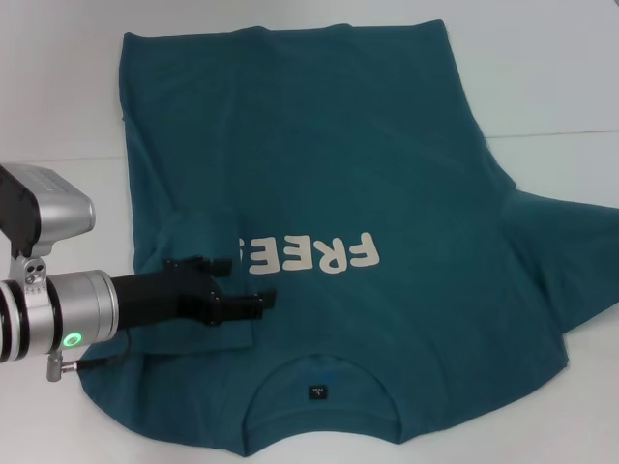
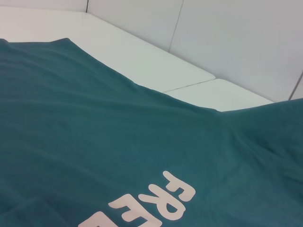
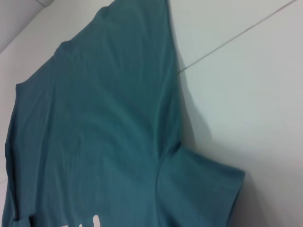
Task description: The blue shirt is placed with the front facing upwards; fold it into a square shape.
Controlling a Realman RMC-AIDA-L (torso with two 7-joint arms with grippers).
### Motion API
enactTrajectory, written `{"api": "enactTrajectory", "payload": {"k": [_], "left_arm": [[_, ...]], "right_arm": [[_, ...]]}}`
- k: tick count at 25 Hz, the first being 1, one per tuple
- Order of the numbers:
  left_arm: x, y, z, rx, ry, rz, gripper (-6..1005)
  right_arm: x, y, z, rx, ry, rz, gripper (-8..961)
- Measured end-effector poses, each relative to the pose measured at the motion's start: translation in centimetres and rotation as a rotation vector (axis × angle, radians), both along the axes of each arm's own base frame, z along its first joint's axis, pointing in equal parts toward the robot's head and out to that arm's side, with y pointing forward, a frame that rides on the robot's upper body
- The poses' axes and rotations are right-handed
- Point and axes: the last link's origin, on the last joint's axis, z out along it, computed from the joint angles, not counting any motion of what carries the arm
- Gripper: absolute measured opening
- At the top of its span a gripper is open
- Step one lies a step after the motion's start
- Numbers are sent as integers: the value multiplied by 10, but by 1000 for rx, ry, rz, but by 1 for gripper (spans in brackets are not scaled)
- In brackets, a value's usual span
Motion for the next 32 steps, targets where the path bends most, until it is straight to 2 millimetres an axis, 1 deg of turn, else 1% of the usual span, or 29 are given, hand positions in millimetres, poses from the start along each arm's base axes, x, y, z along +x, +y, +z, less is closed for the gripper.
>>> {"api": "enactTrajectory", "payload": {"k": [15,18,21,27,30,32], "left_arm": [[0,-1,0,-5,-2,-3,920],[0,-1,0,-5,-2,-3,920],[0,-1,0,-5,-2,-3,920],[1,0,0,-5,-2,-5,920],[1,0,0,-5,-2,-5,919],[1,0,0,-4,-2,-5,919]], "right_arm": [[-8,-2,22,36,-7,20,29],[-9,-3,24,34,0,20,32],[-13,-1,22,21,8,28,34],[-29,8,14,-25,16,60,39],[-41,16,5,-76,-5,81,42],[-53,24,-4,-116,-17,103,43]]}}
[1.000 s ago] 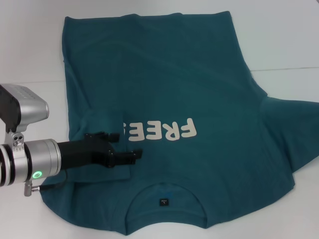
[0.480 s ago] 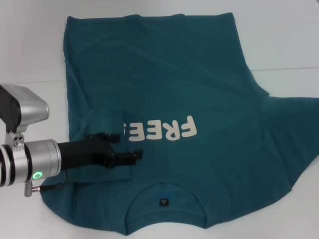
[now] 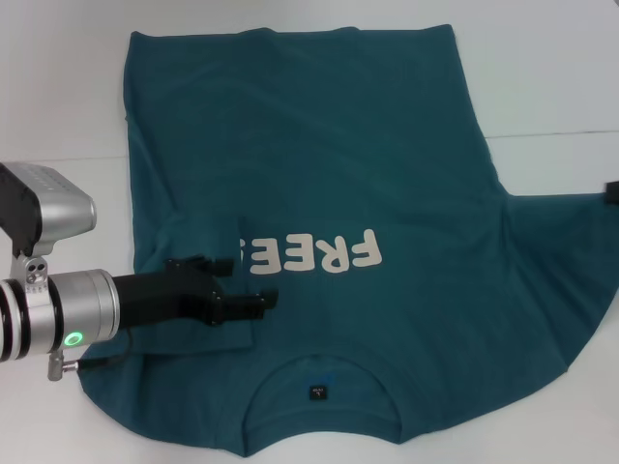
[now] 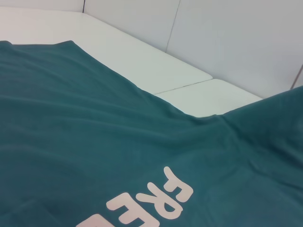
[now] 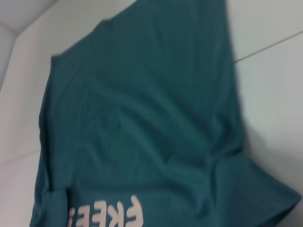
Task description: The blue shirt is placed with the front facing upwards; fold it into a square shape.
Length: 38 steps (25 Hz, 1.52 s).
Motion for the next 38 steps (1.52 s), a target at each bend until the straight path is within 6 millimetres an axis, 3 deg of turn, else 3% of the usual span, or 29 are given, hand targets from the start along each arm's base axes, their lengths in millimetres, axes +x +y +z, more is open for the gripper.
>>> {"api": "enactTrajectory", "payload": {"k": [12,17,23,28,33,36,38], "left_arm": [[0,1,1,9,2,3,919],[-2,1,1,12,3,3,919],[-4,0,2,13,4,7,919],[-3,0,2,13,4,6,919],[-3,0,2,14,4,5,919],[-3,0,2,14,4,5,919],[-3,0,1,12,5,4,919]], "right_arm": [[-72,40,-48,-180,-124,113,54],[-85,47,-75,-243,-162,113,58],[-78,48,-99,-280,-142,79,63],[-73,49,-92,-231,-100,69,67],[-28,46,-75,-84,-83,-56,303],[-5,43,-70,-5,-73,-109,557],[5,40,-70,29,-55,-131,578]]}}
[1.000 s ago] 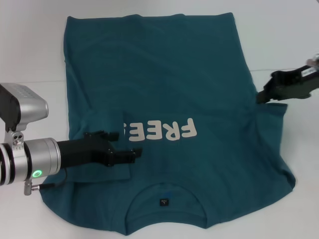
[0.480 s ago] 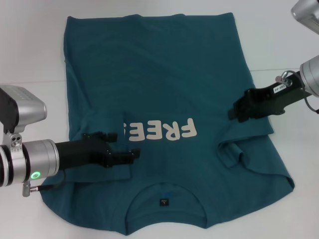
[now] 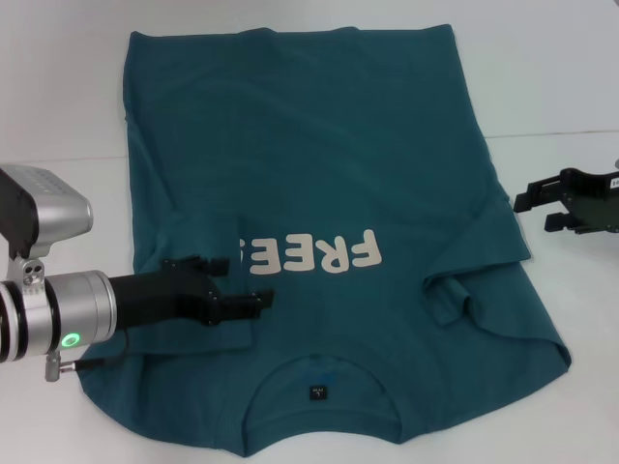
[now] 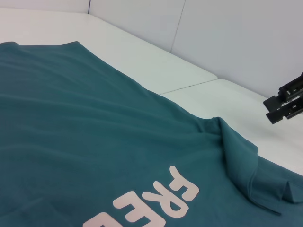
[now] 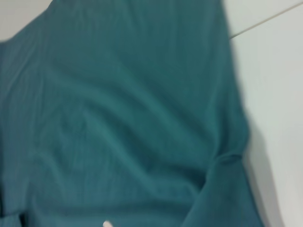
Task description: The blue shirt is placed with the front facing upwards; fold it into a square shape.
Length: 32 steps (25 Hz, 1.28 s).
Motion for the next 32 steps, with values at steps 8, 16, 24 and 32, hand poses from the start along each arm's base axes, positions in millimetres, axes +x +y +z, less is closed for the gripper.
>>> {"api": "enactTrajectory", "payload": {"k": [8,16,24,32], "left_arm": [[2,1,-1,-1,4,-6,919],[1,2,-1,2,6,-3,919],[1,1,-1,2,6,-2,920],[1,1,-1,2,7,-2,920]], "right_arm": [[7,-7,-10,-19,12,-2,603],[10,-3,-23,30,-12,-1,604],[15,0,-33,75,-33,2,607],[19,1,-37,96,-39,-10,859]]}}
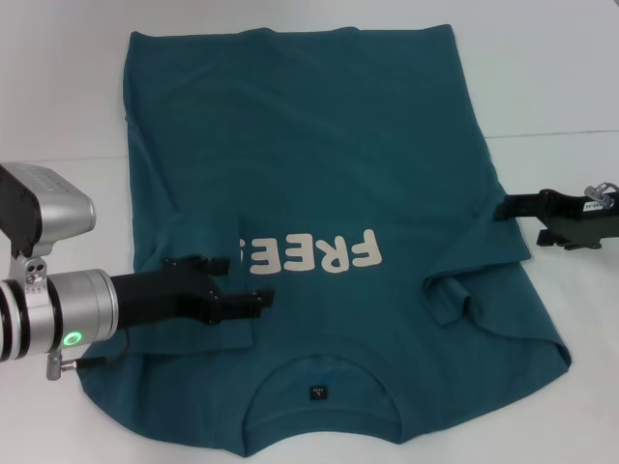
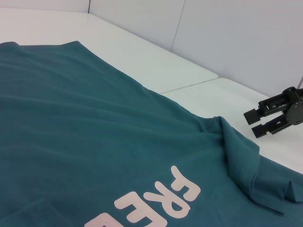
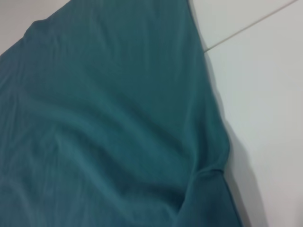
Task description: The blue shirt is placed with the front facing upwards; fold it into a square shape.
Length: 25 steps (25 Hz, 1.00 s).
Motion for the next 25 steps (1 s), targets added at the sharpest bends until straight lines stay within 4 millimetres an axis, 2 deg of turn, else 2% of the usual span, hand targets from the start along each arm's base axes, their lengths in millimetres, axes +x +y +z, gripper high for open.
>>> {"api": "enactTrajectory", "payload": {"k": [1,15,25], "left_arm": [[0,0,0,0,0,0,920],[0,0,0,2,1,1,920],[-1,0,0,5,3,3,920]], "right_arm": [[0,0,-2,-3,1,-1,901],[-1,3,-16,-21,-11,-10,897],[-22,9,-27,-31,55,42,898]]}}
